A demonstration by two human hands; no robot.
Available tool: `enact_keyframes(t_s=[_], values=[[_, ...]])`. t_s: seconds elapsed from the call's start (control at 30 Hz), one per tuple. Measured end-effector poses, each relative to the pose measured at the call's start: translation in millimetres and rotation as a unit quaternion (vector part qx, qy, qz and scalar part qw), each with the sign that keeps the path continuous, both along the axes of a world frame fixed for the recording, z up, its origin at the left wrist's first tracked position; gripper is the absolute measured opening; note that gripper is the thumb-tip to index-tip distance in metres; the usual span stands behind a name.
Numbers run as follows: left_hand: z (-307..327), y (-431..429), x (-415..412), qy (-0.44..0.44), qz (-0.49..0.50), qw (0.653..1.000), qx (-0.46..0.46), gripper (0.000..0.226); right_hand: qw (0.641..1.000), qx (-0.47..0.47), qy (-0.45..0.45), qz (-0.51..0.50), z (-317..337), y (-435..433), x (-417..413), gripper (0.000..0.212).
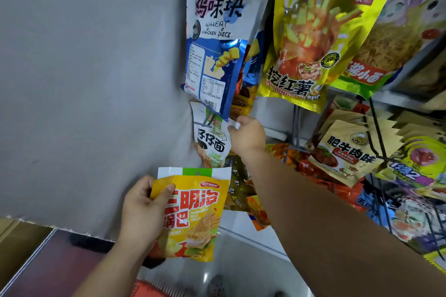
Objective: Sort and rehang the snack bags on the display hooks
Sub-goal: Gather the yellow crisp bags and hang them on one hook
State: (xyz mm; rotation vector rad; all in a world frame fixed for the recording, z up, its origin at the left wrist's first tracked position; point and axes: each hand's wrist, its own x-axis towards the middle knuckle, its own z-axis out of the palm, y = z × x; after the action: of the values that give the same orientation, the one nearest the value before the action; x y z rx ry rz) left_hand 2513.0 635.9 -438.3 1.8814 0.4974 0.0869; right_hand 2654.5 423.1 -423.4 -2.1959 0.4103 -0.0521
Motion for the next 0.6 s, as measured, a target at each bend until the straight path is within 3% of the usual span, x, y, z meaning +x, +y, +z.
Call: enact_keyframes(t_s=[0.37,0.6], values=[[0,5,-8,0.011,-0.012,1.0,-0.023,0.033,0.979,-0.069,-0.051,0.185,0,5,-56,0.004],[14,-1,-10,0.01,-0.05,0.997,-0.051,0.032,0.98,-0.048,-0.044,0.187,13,-22,-81,0.006]])
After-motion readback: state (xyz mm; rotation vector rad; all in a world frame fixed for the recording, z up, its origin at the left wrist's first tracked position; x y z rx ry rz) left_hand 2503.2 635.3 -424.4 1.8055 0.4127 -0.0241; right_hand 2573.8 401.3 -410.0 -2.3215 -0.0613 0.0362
